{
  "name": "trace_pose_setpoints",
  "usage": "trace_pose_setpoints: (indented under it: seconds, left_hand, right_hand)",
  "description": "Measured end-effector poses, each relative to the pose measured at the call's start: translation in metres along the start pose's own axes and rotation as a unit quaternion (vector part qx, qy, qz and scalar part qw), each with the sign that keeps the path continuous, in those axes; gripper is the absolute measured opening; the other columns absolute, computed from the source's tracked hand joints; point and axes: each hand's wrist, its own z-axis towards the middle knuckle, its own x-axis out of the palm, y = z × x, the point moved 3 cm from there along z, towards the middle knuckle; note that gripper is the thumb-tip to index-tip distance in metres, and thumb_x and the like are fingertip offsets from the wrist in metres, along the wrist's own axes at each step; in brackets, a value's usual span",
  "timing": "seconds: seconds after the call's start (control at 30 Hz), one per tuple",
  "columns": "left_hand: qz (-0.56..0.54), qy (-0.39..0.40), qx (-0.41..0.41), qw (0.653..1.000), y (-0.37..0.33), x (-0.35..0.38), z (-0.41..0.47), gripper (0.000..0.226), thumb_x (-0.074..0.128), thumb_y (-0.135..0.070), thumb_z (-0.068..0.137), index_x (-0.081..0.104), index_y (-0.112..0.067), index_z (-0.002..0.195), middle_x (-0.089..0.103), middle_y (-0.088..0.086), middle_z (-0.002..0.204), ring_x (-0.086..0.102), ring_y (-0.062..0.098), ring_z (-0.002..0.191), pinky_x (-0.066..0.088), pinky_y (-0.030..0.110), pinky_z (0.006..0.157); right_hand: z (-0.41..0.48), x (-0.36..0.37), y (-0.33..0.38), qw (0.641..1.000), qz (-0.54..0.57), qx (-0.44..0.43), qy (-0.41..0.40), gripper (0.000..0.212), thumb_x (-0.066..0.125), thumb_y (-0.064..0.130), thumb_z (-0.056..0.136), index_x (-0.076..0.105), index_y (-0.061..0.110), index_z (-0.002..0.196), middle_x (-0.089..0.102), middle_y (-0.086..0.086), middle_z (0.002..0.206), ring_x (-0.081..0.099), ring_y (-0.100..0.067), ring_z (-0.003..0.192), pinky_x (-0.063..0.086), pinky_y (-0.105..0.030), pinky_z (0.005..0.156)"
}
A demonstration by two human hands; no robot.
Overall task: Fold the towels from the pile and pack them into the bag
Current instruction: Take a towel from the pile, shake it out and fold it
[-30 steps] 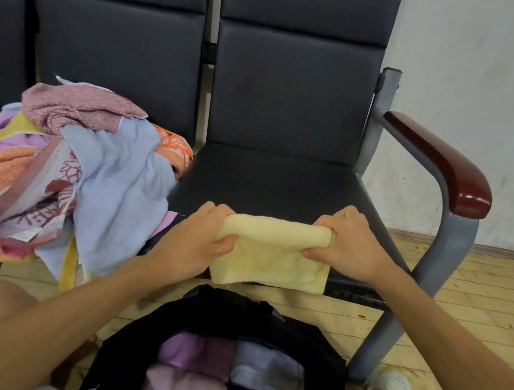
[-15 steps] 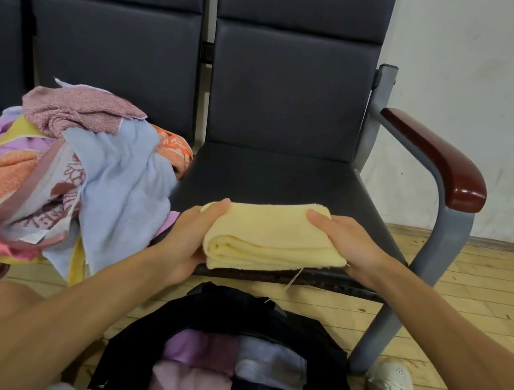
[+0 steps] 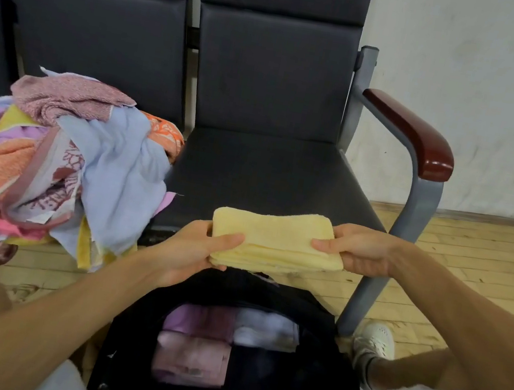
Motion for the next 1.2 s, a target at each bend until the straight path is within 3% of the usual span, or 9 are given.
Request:
trace_pose_setpoints:
  seconds: [0.27,0.4,0.5,0.63,0.73,0.93,1.03,1.1,1.2]
  left_hand:
    - [0.036,0.021,-0.116,0.992,0.093,-0.003,0.020,0.029,0.061,-0.001,0.091,0.059,-0.011,0.118,0.069,0.010,0.114,0.067,0.024,0.103,0.058,0.037,0.079]
    - [0.027,0.008,-0.191,0.981,0.148,-0.007,0.045,0.037,0.062,-0.005,0.091,0.051,-0.004,0.126,0.063,0.016,0.123,0.063,0.029,0.111,0.055,0.043,0.088]
    - [0.036,-0.003,-0.234,0.972,0.188,-0.007,0.062,0.047,0.069,-0.015,0.086,0.050,-0.003,0.128,0.063,0.015,0.123,0.064,0.028,0.110,0.054,0.046,0.093]
    - [0.093,-0.021,-0.278,0.956,0.245,-0.002,0.073,0.055,0.073,-0.031,0.078,0.050,-0.008,0.123,0.061,0.007,0.119,0.062,0.023,0.109,0.054,0.035,0.087]
    - [0.083,-0.033,-0.327,0.941,0.278,0.007,0.078,0.046,0.071,-0.025,0.082,0.051,-0.009,0.120,0.062,0.012,0.119,0.064,0.026,0.107,0.055,0.044,0.091]
    - [0.180,-0.052,-0.337,0.923,0.331,0.017,0.097,0.037,0.061,-0.015,0.091,0.049,-0.013,0.126,0.060,0.011,0.120,0.062,0.026,0.106,0.057,0.031,0.073]
    - [0.216,-0.046,-0.340,0.914,0.351,0.017,0.100,0.050,0.058,-0.020,0.091,0.045,-0.007,0.137,0.058,0.013,0.124,0.060,0.027,0.108,0.054,0.040,0.090]
    - [0.214,-0.045,-0.342,0.914,0.358,0.017,0.102,0.053,0.059,-0.022,0.090,0.044,-0.007,0.139,0.058,0.015,0.127,0.060,0.028,0.109,0.052,0.043,0.094]
    - [0.243,-0.044,-0.338,0.908,0.361,0.019,0.108,0.054,0.060,-0.026,0.092,0.043,-0.009,0.140,0.057,0.014,0.128,0.060,0.028,0.108,0.053,0.039,0.090]
  right_hand:
    - [0.034,-0.002,-0.073,0.985,-0.023,0.165,-0.050,0.057,0.069,0.006,0.077,0.055,-0.001,0.131,0.068,-0.012,0.113,0.069,-0.021,0.096,0.059,-0.031,0.078]
    - [0.064,-0.012,-0.116,0.966,-0.027,0.232,-0.115,0.019,0.058,0.000,0.093,0.059,0.003,0.112,0.063,-0.011,0.110,0.060,-0.024,0.099,0.052,-0.036,0.087]
    - [0.087,-0.019,-0.154,0.948,-0.003,0.255,-0.189,0.022,0.054,-0.002,0.096,0.054,0.006,0.117,0.057,-0.013,0.120,0.058,-0.028,0.107,0.054,-0.042,0.083]
    - [0.112,-0.017,-0.222,0.916,-0.112,0.291,-0.253,0.037,0.056,0.002,0.093,0.048,0.003,0.130,0.055,-0.018,0.118,0.057,-0.033,0.109,0.052,-0.046,0.091]
    - [0.126,-0.015,-0.261,0.901,-0.155,0.290,-0.282,0.034,0.055,0.009,0.095,0.053,-0.006,0.126,0.057,-0.013,0.099,0.057,-0.029,0.100,0.048,-0.039,0.088]
    - [0.136,-0.019,-0.304,0.860,-0.254,0.314,-0.311,0.032,0.042,0.015,0.100,0.057,0.000,0.125,0.060,-0.016,0.126,0.055,-0.031,0.120,0.042,-0.032,0.094]
    - [0.141,-0.017,-0.318,0.858,-0.289,0.279,-0.320,0.025,0.046,0.008,0.095,0.069,0.001,0.101,0.068,-0.012,0.097,0.062,-0.027,0.090,0.045,-0.029,0.076]
    - [0.145,-0.015,-0.325,0.854,-0.274,0.270,-0.350,0.021,0.046,0.007,0.094,0.065,0.000,0.087,0.060,-0.007,0.079,0.052,-0.020,0.067,0.038,-0.026,0.065]
    - [0.150,-0.015,-0.327,0.851,-0.281,0.275,-0.348,0.024,0.044,0.011,0.097,0.065,0.000,0.096,0.060,-0.010,0.087,0.051,-0.023,0.074,0.035,-0.026,0.066]
